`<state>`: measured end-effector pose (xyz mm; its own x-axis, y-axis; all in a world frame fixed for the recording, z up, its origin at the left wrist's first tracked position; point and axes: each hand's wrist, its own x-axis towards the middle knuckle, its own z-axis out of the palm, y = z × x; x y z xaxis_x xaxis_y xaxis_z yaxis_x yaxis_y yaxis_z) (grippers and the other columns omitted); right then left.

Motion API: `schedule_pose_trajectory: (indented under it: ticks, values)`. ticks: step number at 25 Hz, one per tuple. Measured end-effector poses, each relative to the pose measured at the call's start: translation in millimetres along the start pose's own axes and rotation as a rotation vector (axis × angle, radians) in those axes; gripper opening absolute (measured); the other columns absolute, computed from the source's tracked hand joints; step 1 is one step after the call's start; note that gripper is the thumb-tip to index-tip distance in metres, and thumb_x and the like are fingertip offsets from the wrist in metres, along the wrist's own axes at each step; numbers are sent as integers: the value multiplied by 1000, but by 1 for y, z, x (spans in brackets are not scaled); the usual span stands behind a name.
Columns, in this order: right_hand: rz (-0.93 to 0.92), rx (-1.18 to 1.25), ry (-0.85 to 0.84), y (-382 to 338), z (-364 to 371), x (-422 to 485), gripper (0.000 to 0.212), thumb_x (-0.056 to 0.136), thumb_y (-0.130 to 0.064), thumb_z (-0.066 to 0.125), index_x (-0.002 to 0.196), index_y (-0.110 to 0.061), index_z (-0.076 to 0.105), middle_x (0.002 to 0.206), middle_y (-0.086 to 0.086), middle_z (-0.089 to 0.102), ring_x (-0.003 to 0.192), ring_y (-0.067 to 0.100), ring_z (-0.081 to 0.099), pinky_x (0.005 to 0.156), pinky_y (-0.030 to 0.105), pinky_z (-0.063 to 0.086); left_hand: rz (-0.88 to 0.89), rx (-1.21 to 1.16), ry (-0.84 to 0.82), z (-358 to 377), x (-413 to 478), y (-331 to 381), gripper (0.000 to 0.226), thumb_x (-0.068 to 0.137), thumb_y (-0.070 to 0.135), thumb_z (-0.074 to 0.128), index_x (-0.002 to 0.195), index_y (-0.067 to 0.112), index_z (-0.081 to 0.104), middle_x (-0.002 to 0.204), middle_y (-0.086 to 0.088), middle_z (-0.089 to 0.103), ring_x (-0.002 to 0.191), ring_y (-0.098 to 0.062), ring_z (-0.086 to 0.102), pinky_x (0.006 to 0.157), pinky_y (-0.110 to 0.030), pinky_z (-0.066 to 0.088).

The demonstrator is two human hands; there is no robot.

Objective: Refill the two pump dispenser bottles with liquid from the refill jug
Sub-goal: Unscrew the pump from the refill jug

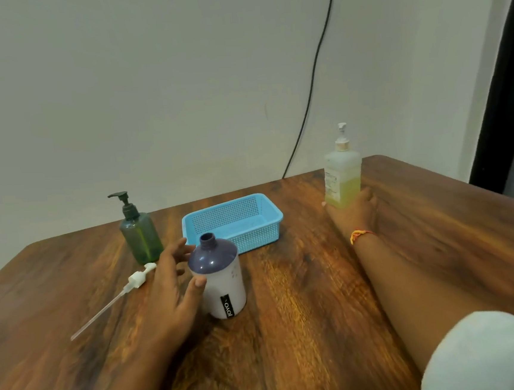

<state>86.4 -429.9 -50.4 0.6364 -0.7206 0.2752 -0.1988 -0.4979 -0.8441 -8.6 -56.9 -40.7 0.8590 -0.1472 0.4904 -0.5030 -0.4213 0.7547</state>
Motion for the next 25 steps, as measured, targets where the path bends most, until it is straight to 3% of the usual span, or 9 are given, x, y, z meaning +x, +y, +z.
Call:
schedule_pose_trajectory:
  ticks: [3,7,11,15,19,22,25]
  values:
    - [17,21,-2,0,4,22,101,69,-50,85,142,-2,35,142,19,48,128,40,49,99,49,49,18,-34,20,3,1,0,103,70,94,40,148,27,36,134,-4,59,116,-18,61,88,-36,52]
    - [30,61,-15,2,11,41,86,73,-43,81,140,-13,35,134,13,59,118,40,58,92,51,54,11,-43,18,4,1,-4,104,69,95,43,147,27,37,137,0,58,121,-19,60,95,-46,53]
    - [16,98,-19,1,11,44,78,74,-39,83,135,-15,40,134,10,60,119,38,59,93,51,53,-1,-54,30,4,4,-5,105,66,97,42,146,29,37,138,6,56,121,-11,58,95,-41,52]
    - [24,161,-48,-3,-1,24,84,71,-35,87,136,-13,38,132,11,58,117,37,59,91,49,54,11,-55,31,4,3,-4,103,70,94,43,147,25,38,137,5,56,123,-12,57,98,-45,52]
    - [-65,220,-166,-13,-12,-13,94,68,-24,90,140,-15,31,134,9,53,120,30,54,91,44,51,7,-44,32,1,3,2,104,70,94,41,148,25,37,135,8,55,124,-7,54,99,-38,51]
    - [-140,237,-297,-19,-22,-48,101,58,-30,92,140,-24,33,134,1,52,122,23,55,97,46,52,15,1,29,-1,2,3,100,72,91,42,148,27,37,135,12,52,123,-3,53,99,-35,50]
    - [-179,274,-440,-26,-32,-81,98,67,-22,89,145,-25,30,130,-2,54,116,20,57,92,38,51,31,35,18,-2,2,4,97,74,90,41,149,28,35,138,9,51,123,-8,54,99,-37,50]
